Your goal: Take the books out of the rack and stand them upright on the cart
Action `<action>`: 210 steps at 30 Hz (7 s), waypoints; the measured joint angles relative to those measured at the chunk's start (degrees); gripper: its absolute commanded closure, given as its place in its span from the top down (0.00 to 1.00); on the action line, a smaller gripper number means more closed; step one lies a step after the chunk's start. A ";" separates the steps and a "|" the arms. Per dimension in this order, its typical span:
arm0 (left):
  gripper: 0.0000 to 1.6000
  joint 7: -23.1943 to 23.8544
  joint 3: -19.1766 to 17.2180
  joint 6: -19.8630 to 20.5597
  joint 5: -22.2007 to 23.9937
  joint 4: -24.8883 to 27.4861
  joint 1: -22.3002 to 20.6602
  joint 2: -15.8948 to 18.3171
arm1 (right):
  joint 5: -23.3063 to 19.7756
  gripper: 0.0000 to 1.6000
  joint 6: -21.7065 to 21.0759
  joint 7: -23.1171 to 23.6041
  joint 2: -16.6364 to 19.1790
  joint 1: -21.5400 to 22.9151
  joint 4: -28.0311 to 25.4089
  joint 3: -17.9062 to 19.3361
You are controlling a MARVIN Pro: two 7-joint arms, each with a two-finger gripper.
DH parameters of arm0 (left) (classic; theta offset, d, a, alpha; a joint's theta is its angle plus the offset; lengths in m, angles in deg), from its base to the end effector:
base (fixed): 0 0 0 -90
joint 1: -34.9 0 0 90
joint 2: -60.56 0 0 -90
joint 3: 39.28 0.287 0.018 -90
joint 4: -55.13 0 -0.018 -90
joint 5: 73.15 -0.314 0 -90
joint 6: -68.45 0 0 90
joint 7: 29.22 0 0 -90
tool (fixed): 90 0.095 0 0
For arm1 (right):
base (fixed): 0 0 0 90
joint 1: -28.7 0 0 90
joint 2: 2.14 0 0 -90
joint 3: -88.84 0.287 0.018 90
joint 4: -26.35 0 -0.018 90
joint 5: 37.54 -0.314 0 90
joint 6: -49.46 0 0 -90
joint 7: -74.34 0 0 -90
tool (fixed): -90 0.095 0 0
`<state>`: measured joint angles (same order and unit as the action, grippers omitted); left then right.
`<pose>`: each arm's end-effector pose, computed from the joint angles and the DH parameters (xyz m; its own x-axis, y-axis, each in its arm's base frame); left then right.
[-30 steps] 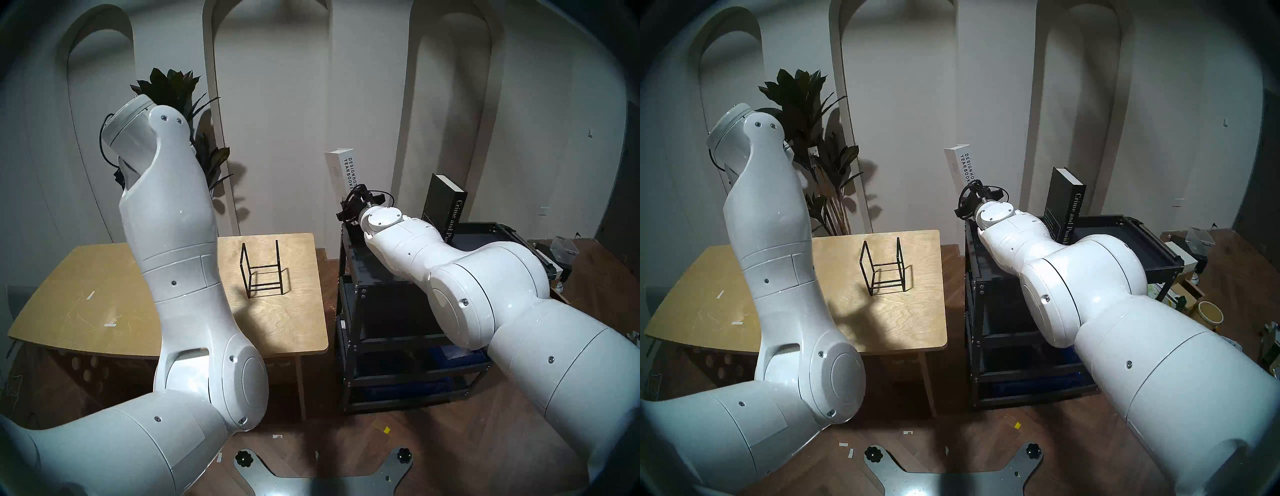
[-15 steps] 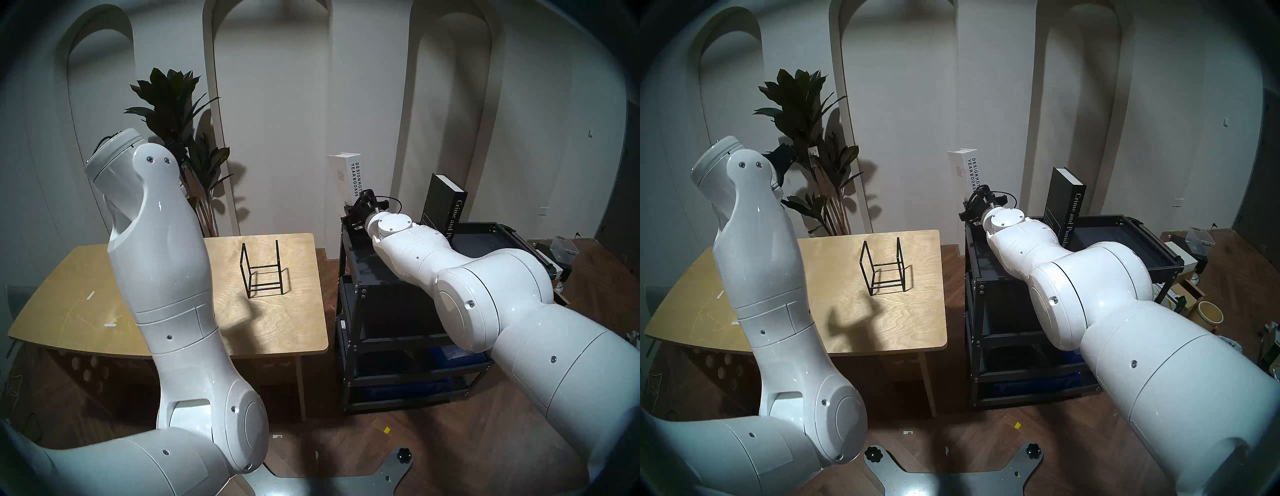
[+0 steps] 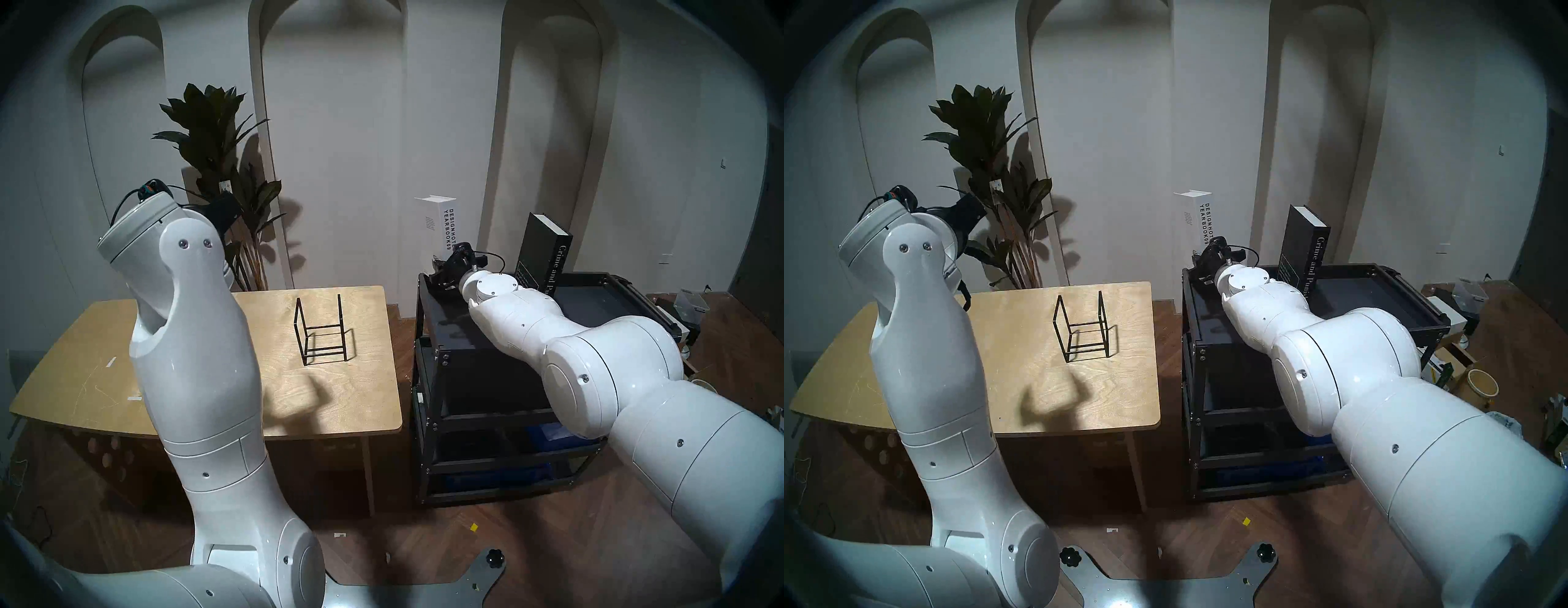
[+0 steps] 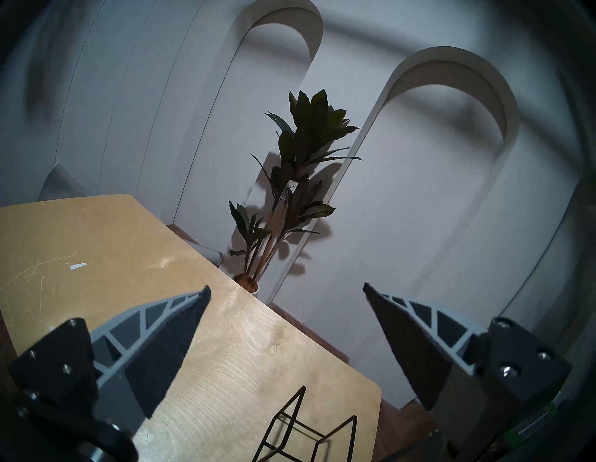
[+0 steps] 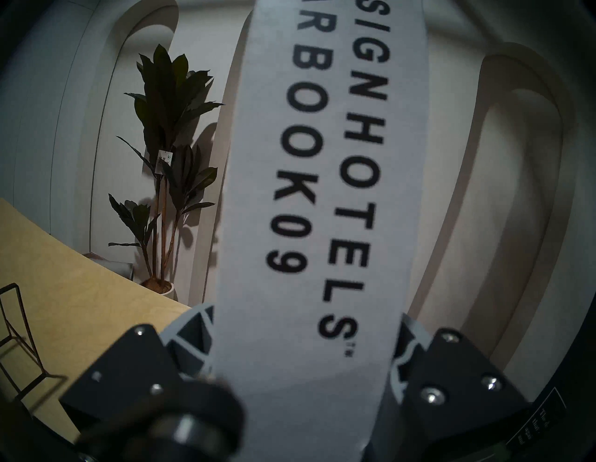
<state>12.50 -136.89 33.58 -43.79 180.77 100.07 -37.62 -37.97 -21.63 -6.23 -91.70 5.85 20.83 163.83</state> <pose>0.3917 0.0597 -0.0092 -0.0425 0.4500 0.8920 0.4448 -0.7909 0.4202 0.6573 0.0275 -0.2088 -0.0373 0.2321 0.9720 0.2534 -0.9387 0.2339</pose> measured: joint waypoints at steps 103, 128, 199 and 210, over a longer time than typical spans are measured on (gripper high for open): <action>1.00 -1.43 5.48 0.00 8.12 2.05 4.67 4.41 | -0.63 1.00 1.64 -6.76 0.66 -6.29 -0.08 0.27; 1.00 -1.42 4.54 0.00 6.97 2.25 5.08 3.99 | -0.65 1.00 3.48 -6.78 0.58 -5.92 -0.53 0.17; 1.00 -0.98 -0.58 0.00 14.78 0.76 4.96 5.83 | 5.23 1.00 -1.78 -1.48 -1.98 1.63 -13.75 -6.33; 1.00 2.78 0.04 -0.71 13.54 0.41 7.73 10.55 | 8.99 1.00 -7.87 2.18 -4.01 6.79 -14.56 -10.02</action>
<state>15.28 -136.85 32.87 -30.26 181.18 107.81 -27.07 -28.98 -29.51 -4.05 -95.71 12.65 6.27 153.81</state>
